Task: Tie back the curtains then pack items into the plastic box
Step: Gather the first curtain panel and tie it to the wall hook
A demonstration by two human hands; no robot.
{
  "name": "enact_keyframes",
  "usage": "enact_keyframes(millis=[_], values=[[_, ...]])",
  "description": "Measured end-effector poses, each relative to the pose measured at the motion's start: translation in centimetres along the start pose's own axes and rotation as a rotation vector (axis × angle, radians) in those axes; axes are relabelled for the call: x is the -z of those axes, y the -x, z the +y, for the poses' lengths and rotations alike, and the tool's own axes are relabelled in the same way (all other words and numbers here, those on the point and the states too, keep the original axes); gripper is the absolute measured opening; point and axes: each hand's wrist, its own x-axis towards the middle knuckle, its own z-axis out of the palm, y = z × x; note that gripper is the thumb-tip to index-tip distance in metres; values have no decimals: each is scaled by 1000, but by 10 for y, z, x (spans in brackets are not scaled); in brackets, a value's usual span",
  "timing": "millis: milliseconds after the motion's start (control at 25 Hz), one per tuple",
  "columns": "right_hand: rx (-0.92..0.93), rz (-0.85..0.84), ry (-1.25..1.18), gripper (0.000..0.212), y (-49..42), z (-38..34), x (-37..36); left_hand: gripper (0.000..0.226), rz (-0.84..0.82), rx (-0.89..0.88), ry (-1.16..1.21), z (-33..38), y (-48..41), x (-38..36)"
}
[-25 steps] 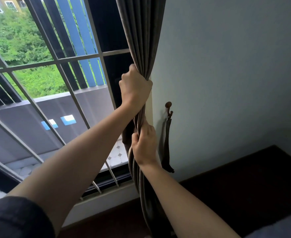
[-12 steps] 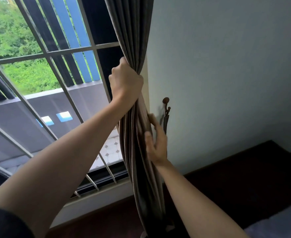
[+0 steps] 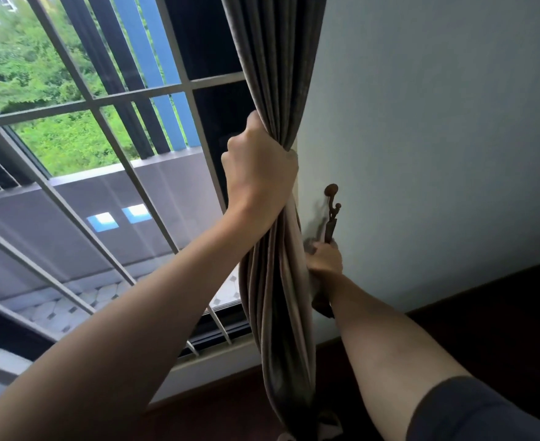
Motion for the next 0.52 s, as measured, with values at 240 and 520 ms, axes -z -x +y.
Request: enact_keyframes(millis=[240, 520], values=[[167, 355, -315, 22, 37, 6, 16, 26, -21, 24, -25, -3, -6, -6], [95, -66, -436, 38, 87, 30, 64, 31, -65, 35, 22, 5, -3, -3]])
